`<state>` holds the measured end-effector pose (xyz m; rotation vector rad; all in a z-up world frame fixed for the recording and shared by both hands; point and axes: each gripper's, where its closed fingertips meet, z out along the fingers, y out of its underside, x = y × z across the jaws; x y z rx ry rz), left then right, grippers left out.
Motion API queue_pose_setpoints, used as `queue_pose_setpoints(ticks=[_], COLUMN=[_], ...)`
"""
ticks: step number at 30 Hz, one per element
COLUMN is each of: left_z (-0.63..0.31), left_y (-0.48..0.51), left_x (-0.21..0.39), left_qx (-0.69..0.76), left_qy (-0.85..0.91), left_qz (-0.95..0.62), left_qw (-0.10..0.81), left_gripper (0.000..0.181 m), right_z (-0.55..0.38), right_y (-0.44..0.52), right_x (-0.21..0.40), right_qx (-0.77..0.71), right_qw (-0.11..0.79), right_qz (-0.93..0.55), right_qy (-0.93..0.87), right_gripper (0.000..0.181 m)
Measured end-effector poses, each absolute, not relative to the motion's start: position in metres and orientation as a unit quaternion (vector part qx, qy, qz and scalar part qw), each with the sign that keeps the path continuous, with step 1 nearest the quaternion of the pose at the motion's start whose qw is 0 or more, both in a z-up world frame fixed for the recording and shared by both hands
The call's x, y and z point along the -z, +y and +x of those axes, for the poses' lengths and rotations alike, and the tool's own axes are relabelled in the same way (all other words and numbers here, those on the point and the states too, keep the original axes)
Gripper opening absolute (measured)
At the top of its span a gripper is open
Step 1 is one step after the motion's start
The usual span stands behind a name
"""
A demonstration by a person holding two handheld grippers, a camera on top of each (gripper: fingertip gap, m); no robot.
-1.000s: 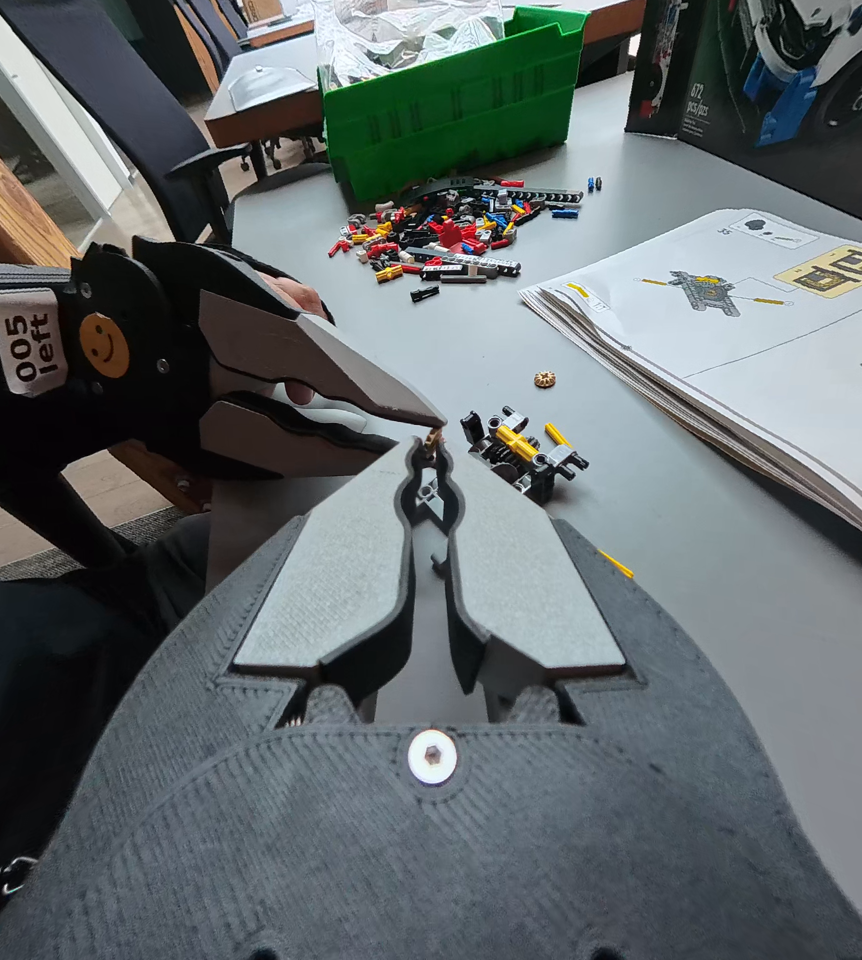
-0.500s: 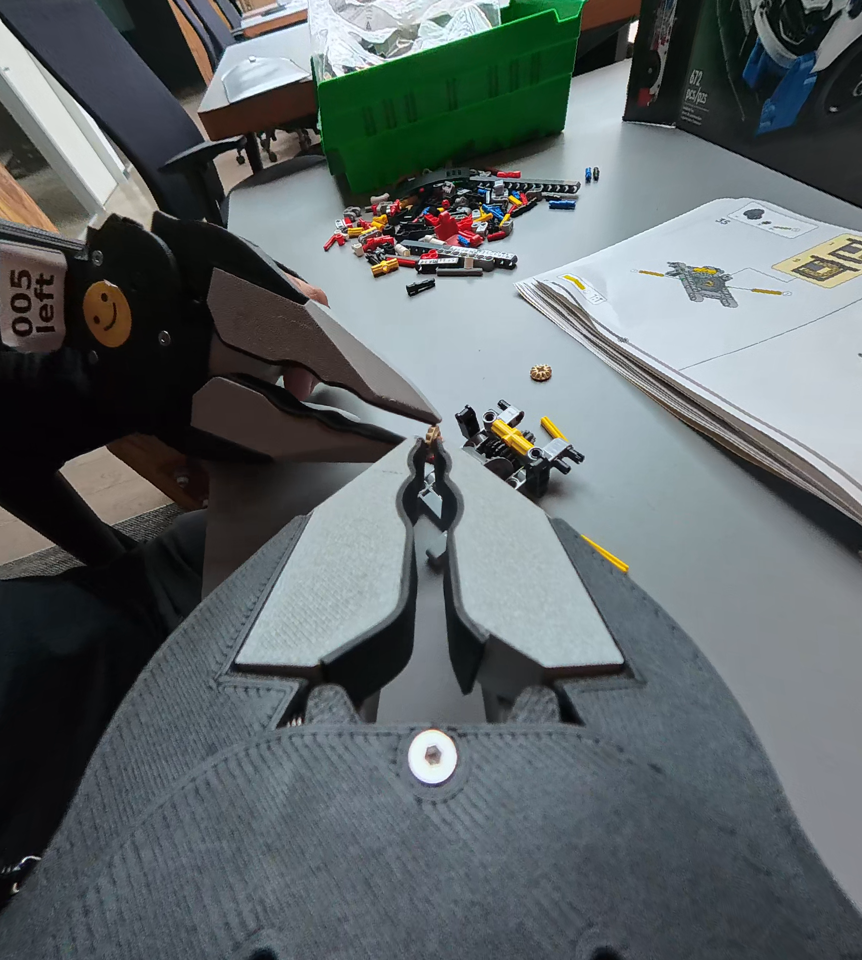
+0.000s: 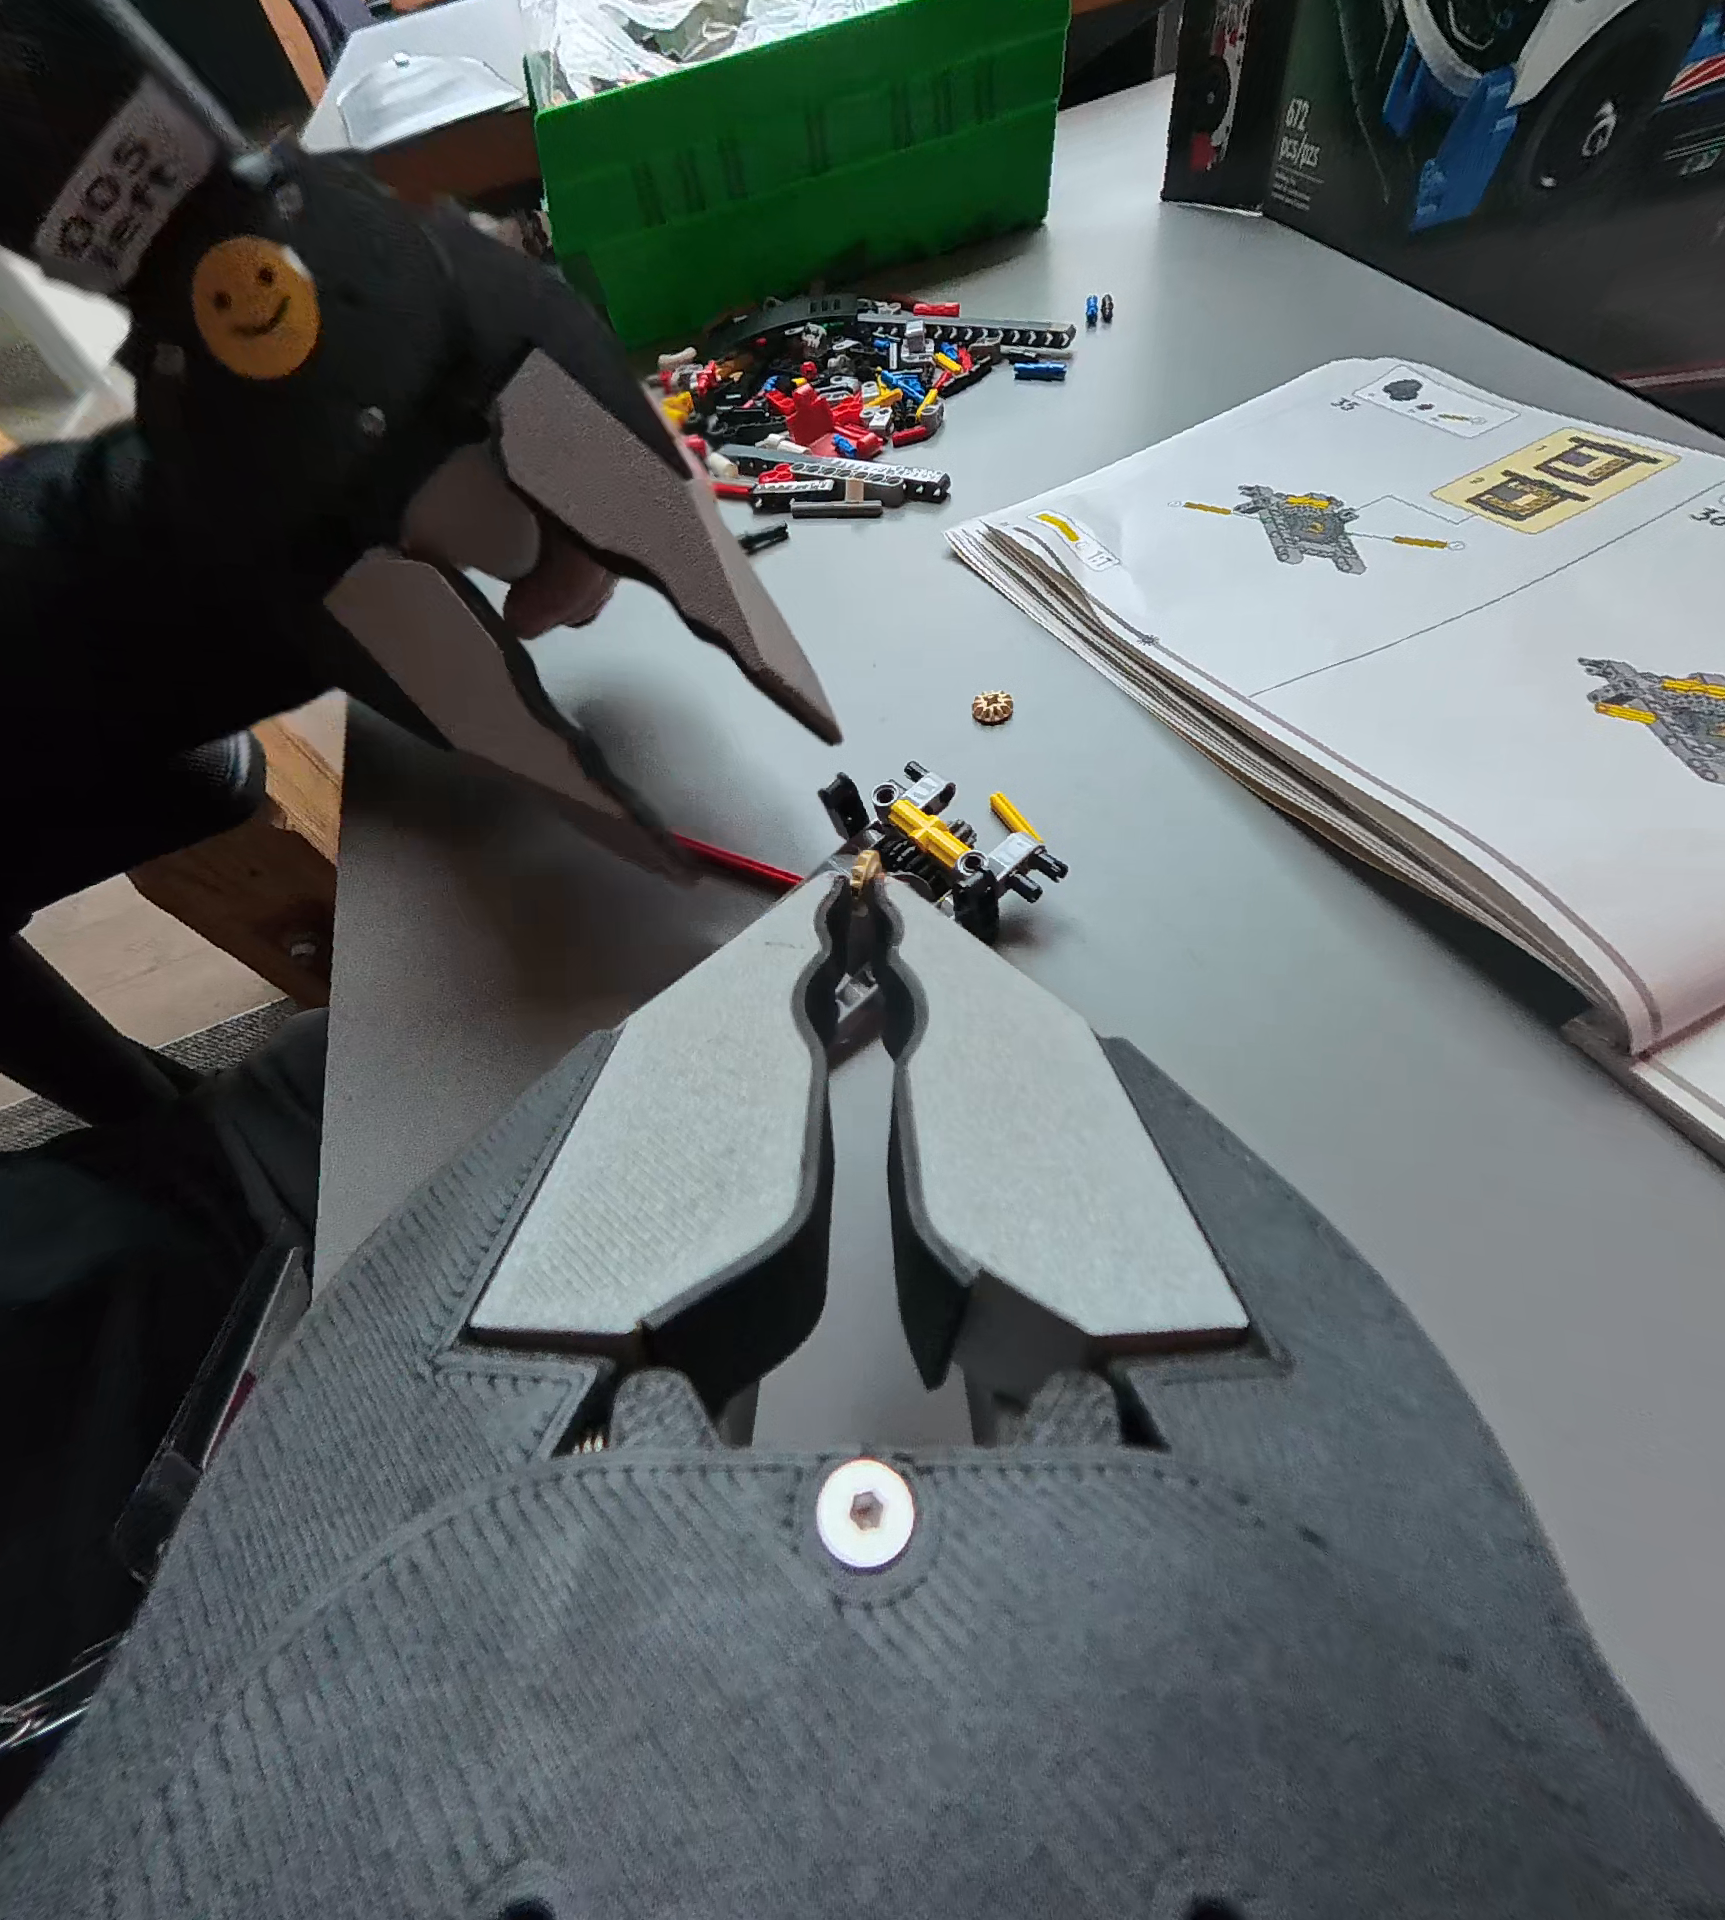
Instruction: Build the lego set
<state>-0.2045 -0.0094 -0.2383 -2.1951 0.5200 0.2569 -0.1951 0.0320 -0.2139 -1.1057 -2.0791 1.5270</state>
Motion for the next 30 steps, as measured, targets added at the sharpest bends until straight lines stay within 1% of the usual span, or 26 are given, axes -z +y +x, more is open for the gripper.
queue_pose_setpoints(ticks=[1, 2, 3, 4, 7, 10, 14, 19, 22, 25, 26, 27, 28, 30], left_z=[-0.202, -0.205, -0.213, -0.219, -0.225, -0.230, -0.227, -0.225, -0.233, -0.243, -0.241, -0.237, -0.232, -0.217], left_y=[-0.014, -0.019, -0.022, -0.023, -0.018, -0.015, -0.014, -0.014, -0.019, -0.028, -0.031, -0.033, -0.034, -0.036], left_x=[0.242, 0.245, 0.247, 0.248, 0.248, 0.256, 0.263, 0.264, 0.264, 0.259, 0.257, 0.255, 0.254, 0.255], left_qx=[-0.065, -0.053, -0.055, -0.056, -0.045, -0.040, 0.011, 0.037, 0.038, 0.042, 0.057, 0.073, 0.090, 0.121], left_qy=[0.226, 0.246, 0.264, 0.277, 0.297, 0.321, 0.323, 0.319, 0.294, 0.227, 0.199, 0.168, 0.135, 0.077], left_qz=[-0.884, -0.889, -0.893, -0.896, -0.900, -0.902, -0.906, -0.905, -0.916, -0.933, -0.937, -0.940, -0.943, -0.947], left_qw=[0.404, 0.381, 0.360, 0.343, 0.316, 0.286, 0.274, 0.280, 0.271, 0.277, 0.282, 0.287, 0.290, 0.287], left_gripper=[0.061, 0.061, 0.056, 0.059, 0.056, 0.057, 0.057, 0.056, 0.059, 0.061, 0.056, 0.047, 0.043, 0.043], right_z=[-0.195, -0.194, -0.193, -0.193, -0.193, -0.193, -0.193, -0.193, -0.193, -0.193, -0.193, -0.193, -0.193, -0.194], right_y=[0.033, 0.033, 0.034, 0.035, 0.040, 0.044, 0.049, 0.053, 0.054, 0.055, 0.055, 0.056, 0.056, 0.055], right_x=[0.214, 0.213, 0.213, 0.214, 0.216, 0.217, 0.217, 0.216, 0.217, 0.217, 0.217, 0.217, 0.217, 0.217], right_qx=[-0.537, -0.538, -0.537, -0.535, -0.524, -0.520, -0.523, -0.525, -0.524, -0.523, -0.524, -0.524, -0.524, -0.524], right_qw=[0.167, 0.166, 0.167, 0.168, 0.179, 0.181, 0.178, 0.175, 0.176, 0.177, 0.177, 0.175, 0.174, 0.173], right_qz=[-0.387, -0.384, -0.382, -0.381, -0.378, -0.379, -0.381, -0.381, -0.381, -0.381, -0.382, -0.382, -0.382, -0.382], right_qy=[-0.731, -0.732, -0.733, -0.735, -0.742, -0.744, -0.741, -0.740, -0.741, -0.741, -0.741, -0.741, -0.741, -0.741], right_gripper=[0.000, 0.000, 0.000, 0.000, 0.000, 0.000, 0.000, 0.000, 0.000, 0.000, 0.000, 0.000, 0.000, 0.000])
